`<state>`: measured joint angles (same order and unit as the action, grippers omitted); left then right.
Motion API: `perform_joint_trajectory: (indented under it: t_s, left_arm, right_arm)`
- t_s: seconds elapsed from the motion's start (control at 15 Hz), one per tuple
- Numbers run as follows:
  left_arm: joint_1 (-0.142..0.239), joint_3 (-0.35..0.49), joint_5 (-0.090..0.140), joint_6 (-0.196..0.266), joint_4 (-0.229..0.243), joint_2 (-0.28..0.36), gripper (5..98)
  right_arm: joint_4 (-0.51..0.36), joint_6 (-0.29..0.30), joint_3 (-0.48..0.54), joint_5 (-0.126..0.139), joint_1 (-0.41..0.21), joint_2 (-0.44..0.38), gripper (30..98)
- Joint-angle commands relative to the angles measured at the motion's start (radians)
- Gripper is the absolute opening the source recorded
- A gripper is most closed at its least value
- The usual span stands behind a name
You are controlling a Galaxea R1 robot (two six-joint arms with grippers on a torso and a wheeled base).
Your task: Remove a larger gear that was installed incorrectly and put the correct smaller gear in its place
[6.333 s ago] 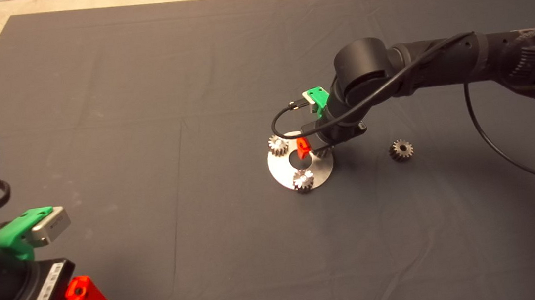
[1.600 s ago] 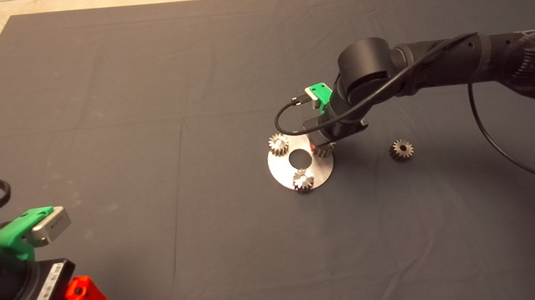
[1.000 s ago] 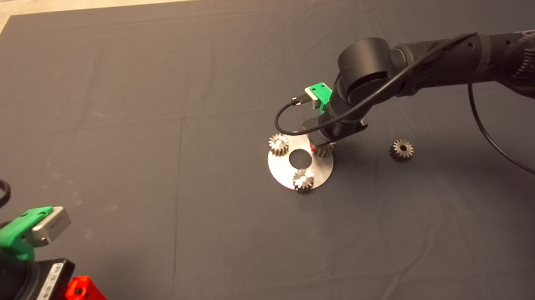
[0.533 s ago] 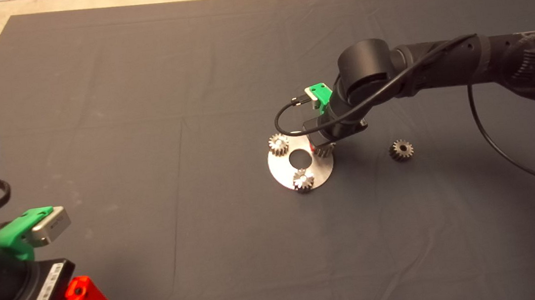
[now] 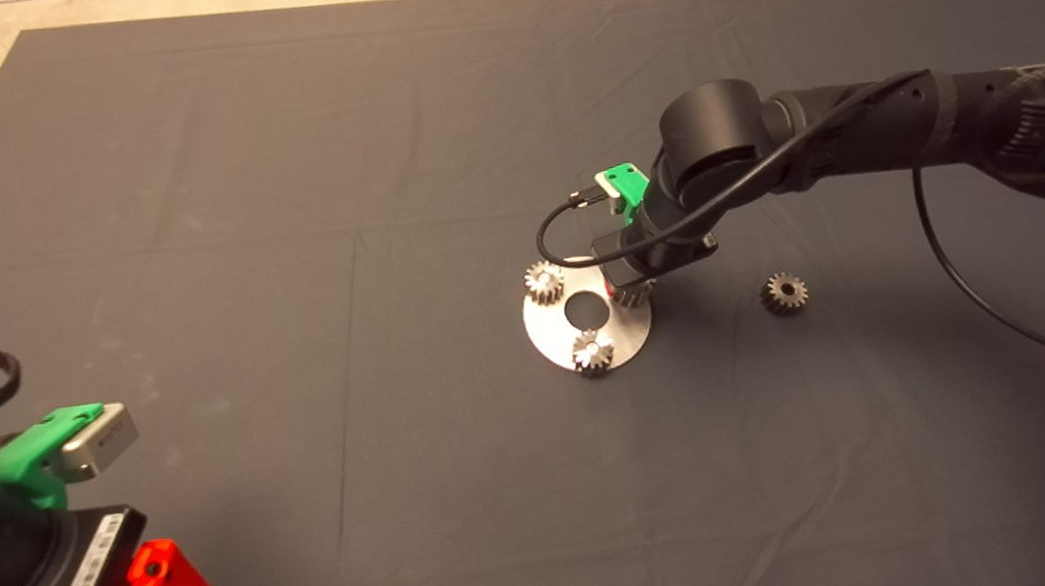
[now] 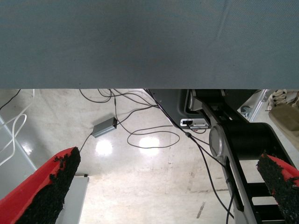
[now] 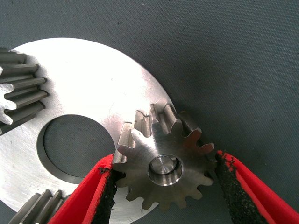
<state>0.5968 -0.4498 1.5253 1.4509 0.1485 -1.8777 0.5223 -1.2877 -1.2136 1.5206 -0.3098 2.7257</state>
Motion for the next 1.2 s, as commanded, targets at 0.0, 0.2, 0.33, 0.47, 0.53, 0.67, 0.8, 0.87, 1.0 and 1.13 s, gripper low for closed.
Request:
perform_joint_trajectory:
  t_s: [0.0, 0.2, 0.33, 0.47, 0.53, 0.67, 0.8, 0.87, 1.0, 1.13]
  left_arm:
    - [0.014, 0.005, 0.133, -0.004, -0.006, 0.005, 98.2]
    - [0.015, 0.010, 0.133, -0.004, -0.006, 0.005, 98.2]
    - [0.015, 0.010, 0.133, -0.004, -0.006, 0.005, 98.2]
    - [0.014, 0.011, 0.133, -0.003, -0.006, 0.005, 98.2]
    - [0.015, 0.011, 0.133, -0.003, -0.006, 0.005, 98.2]
    - [0.014, 0.011, 0.133, -0.004, -0.006, 0.004, 98.2]
    - [0.014, 0.013, 0.133, -0.004, -0.006, 0.004, 98.2]
    - [0.014, 0.013, 0.133, -0.004, -0.006, 0.004, 98.2]
    - [0.015, 0.013, 0.133, -0.004, -0.006, 0.006, 98.2]
    - [0.014, 0.013, 0.133, -0.003, -0.006, 0.007, 98.2]
  right_arm:
    - [0.045, -0.001, 0.005, 0.113, -0.025, -0.004, 55.4]
    - [0.045, 0.001, 0.005, 0.113, -0.025, -0.005, 51.9]
    - [0.046, -0.001, 0.005, 0.113, -0.024, -0.004, 50.8]
    - [0.045, 0.001, 0.005, 0.113, -0.023, -0.001, 50.6]
    - [0.045, -0.001, 0.005, 0.113, -0.023, -0.001, 50.6]
    - [0.047, -0.001, 0.005, 0.113, -0.022, -0.001, 50.6]
    - [0.047, -0.001, 0.007, 0.113, -0.020, 0.000, 50.6]
    - [0.047, -0.001, 0.007, 0.113, -0.020, 0.003, 49.9]
    - [0.047, -0.001, 0.007, 0.113, -0.019, 0.000, 49.6]
    - [0.047, -0.002, 0.010, 0.113, -0.014, -0.004, 49.3]
